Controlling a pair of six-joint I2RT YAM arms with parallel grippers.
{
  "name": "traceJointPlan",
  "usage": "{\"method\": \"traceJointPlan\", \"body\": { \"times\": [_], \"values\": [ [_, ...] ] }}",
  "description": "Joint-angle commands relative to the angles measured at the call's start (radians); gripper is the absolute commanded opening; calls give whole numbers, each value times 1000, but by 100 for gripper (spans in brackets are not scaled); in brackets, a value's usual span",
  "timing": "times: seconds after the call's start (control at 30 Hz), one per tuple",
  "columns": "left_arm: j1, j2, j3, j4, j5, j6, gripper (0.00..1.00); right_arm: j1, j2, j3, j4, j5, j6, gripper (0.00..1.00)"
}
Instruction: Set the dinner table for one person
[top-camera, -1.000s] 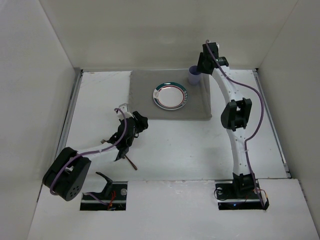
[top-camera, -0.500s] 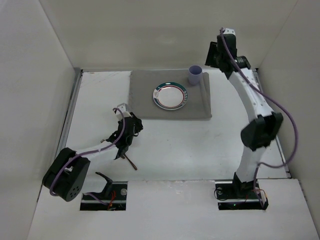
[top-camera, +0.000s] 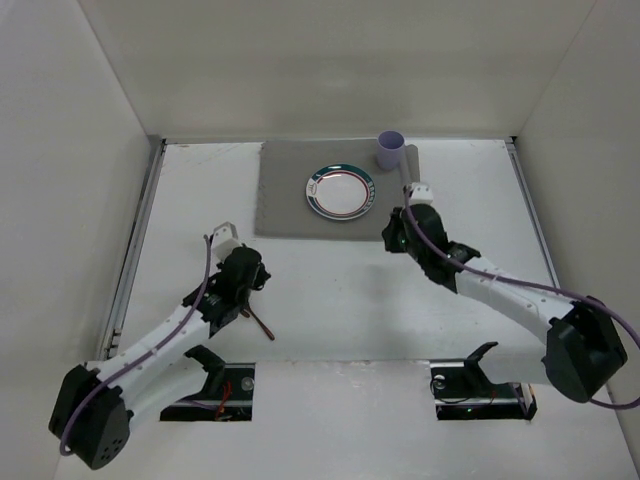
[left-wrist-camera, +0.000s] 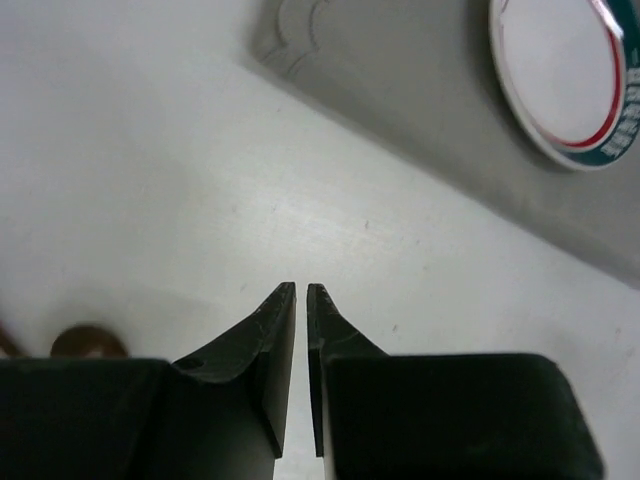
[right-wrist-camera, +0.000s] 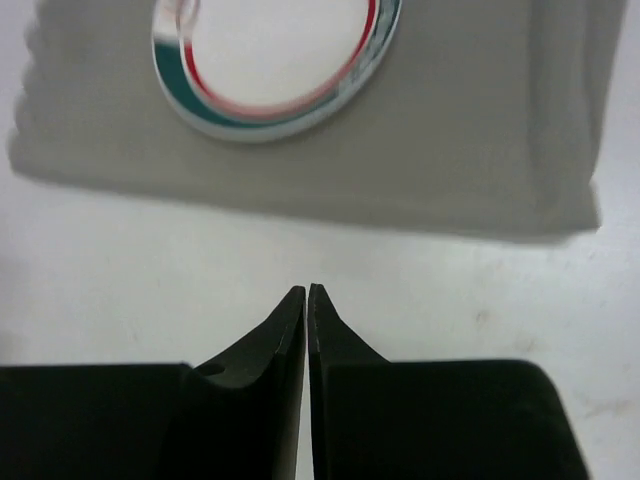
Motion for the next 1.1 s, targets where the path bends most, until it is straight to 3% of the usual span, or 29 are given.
{"method": "traceJointPlan", "body": {
  "times": [0.0, 0.13, 0.23, 0.33, 0.5, 1.07],
  "values": [
    [-55, -79, 43, -449, -49, -151, 7, 64, -72, -70, 146, -1, 43, 11],
    [-123, -122, 69, -658, -80, -273, 8, 137, -98, -143, 172, 8, 66, 13],
    [-196, -108, 66, -706, -91, -359, 17, 156, -101, -191, 232, 7, 80, 14],
    [-255, -36, 60, -703, -86, -422, 24, 157, -90, -209, 261, -13, 94, 16],
    [-333, 19, 93, -729, -147, -514, 24, 180, -70, -229, 284, -15, 95, 17],
    [-367, 85, 66, -697, -161, -594, 27, 208, -39, -229, 306, -21, 88, 20]
  ]
}}
